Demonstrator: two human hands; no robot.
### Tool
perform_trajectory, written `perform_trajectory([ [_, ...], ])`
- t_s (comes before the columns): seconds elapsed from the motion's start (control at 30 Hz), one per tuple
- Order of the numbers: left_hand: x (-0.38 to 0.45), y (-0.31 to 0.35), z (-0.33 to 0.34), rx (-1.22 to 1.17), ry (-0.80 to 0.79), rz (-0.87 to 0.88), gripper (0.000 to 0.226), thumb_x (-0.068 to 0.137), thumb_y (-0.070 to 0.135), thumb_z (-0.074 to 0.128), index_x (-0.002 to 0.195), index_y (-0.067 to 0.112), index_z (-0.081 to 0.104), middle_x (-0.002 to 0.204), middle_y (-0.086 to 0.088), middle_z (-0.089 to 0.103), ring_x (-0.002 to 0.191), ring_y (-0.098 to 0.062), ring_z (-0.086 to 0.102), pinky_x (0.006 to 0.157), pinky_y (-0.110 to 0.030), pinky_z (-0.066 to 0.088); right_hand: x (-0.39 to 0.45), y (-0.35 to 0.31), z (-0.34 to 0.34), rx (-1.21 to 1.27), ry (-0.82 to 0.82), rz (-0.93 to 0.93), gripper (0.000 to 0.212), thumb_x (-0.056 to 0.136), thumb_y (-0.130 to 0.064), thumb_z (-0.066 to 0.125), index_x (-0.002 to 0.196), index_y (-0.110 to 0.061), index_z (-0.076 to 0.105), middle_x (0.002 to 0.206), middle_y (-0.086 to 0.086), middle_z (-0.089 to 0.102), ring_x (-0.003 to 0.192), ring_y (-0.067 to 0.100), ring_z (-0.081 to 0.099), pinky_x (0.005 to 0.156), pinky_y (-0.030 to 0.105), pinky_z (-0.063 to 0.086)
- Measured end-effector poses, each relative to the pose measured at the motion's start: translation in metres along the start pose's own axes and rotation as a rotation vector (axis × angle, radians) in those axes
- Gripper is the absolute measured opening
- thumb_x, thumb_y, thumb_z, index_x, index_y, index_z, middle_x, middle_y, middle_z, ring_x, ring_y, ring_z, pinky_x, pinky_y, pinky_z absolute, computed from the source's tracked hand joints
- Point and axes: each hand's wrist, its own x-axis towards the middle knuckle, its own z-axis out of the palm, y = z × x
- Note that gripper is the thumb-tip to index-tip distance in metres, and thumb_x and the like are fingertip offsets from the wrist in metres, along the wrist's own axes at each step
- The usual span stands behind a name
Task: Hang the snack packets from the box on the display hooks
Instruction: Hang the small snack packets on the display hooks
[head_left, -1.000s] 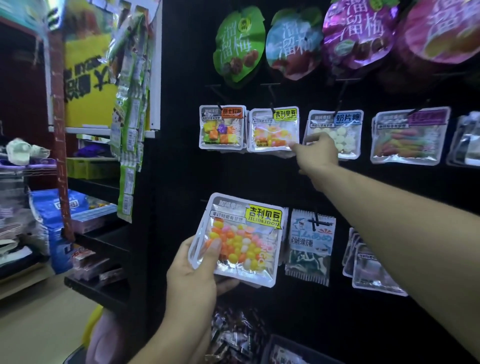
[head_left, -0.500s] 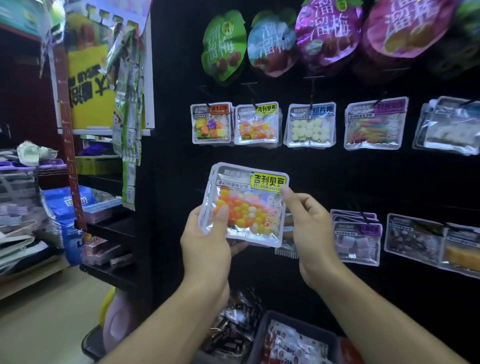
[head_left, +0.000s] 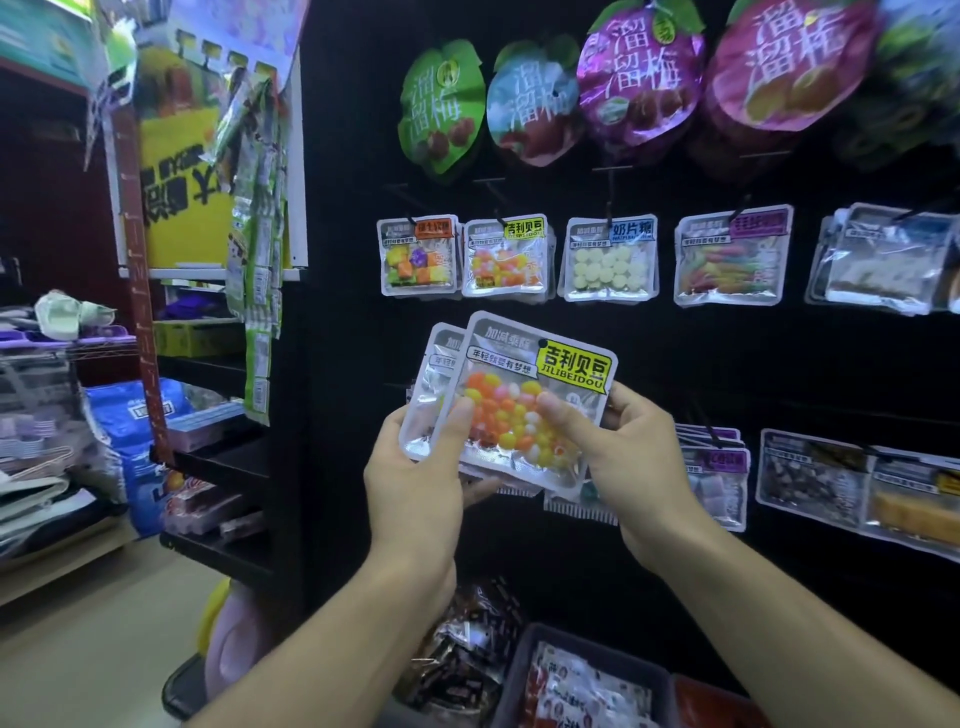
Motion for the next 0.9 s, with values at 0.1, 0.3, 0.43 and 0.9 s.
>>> perform_trajectory([
  [0.1, 0.008, -0.004, -0.014, 0.044, 0.032, -0.006, 0.01, 0.103, 0.027, 0.068, 0.112, 0.024, 0.069, 0.11, -0.004, 0.078, 0.097, -0.022, 0.079, 0.059, -0.022, 0.06, 0.017, -0.001, 0.001, -0.039, 0.039, -0.002, 0.026, 0.084, -0.02, 0.084, 0.107, -0.016, 0.073, 0.097, 0.003, 0.082, 0.088, 0.02, 0.08, 0.084, 0.045, 0.065],
  [0.3, 0.031, -0.018, -0.049, 0.162, 0.13, 0.003, 0.011, 0.106, 0.018, 0.063, 0.106, 0.027, 0.068, 0.114, -0.005, 0.075, 0.095, -0.02, 0.077, 0.056, -0.021, 0.06, 0.057, -0.006, 0.01, -0.164, 0.096, -0.079, 0.027, 0.085, -0.024, 0.086, 0.108, -0.017, 0.074, 0.097, 0.0, 0.081, 0.087, 0.013, 0.079, 0.083, 0.036, 0.065],
  [0.43, 0.038, -0.027, -0.066, 0.174, 0.151, -0.011, 0.009, 0.105, 0.018, 0.065, 0.106, 0.026, 0.069, 0.113, -0.005, 0.077, 0.094, -0.021, 0.079, 0.057, -0.024, 0.061, 0.089, -0.004, 0.025, -0.211, 0.116, -0.081, 0.016, 0.09, -0.028, 0.083, 0.102, -0.023, 0.074, 0.098, -0.003, 0.08, 0.088, 0.012, 0.079, 0.087, 0.037, 0.065],
  [0.9, 0.091, -0.02, -0.055, 0.132, 0.052, 0.054, 0.007, 0.103, 0.019, 0.067, 0.105, 0.023, 0.071, 0.104, -0.004, 0.079, 0.081, -0.016, 0.08, 0.055, -0.02, 0.06, 0.259, -0.018, 0.08, -0.253, 0.386, -0.06, 0.041, 0.088, -0.044, 0.08, 0.115, -0.016, 0.067, 0.115, 0.002, 0.072, 0.096, 0.026, 0.068, 0.083, 0.037, 0.054],
])
